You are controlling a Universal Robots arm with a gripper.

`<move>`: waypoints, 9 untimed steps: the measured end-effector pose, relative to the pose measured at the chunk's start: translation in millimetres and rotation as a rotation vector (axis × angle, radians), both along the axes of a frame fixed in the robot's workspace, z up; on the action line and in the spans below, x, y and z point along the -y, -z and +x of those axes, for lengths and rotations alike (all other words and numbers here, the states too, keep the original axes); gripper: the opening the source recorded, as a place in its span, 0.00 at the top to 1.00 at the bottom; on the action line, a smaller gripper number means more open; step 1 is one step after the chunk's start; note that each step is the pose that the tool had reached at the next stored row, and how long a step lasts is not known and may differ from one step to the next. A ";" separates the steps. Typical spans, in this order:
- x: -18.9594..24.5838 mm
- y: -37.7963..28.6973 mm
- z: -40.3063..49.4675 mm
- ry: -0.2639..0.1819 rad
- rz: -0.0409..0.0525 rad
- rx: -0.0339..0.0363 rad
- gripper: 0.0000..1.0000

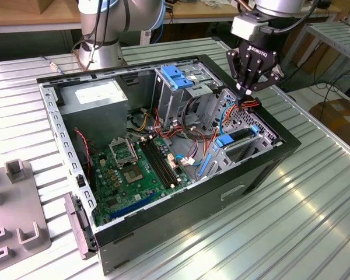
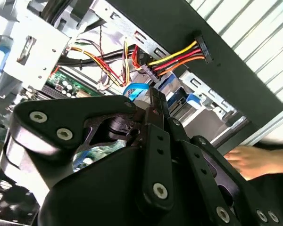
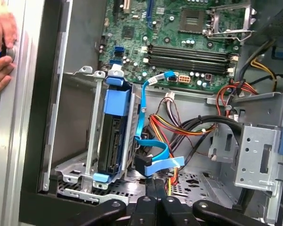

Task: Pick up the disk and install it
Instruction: 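Insert the first disk wire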

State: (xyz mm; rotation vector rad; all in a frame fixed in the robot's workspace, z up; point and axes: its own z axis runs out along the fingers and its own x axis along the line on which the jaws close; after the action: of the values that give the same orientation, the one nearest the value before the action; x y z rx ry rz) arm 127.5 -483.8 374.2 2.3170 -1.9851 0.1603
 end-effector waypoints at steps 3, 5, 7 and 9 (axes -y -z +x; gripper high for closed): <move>0.0 0.8 0.6 -0.110 0.0000 0.0000 0.89; 0.0 0.9 1.1 -0.155 0.0003 0.0000 0.89; 0.0 0.9 1.9 -0.184 0.0001 0.0000 0.89; 0.0 0.9 3.0 -0.214 0.0001 0.0002 0.89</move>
State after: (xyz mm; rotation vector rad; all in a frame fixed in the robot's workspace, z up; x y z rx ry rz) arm 130.5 -483.8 373.3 2.5246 -1.7331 0.1741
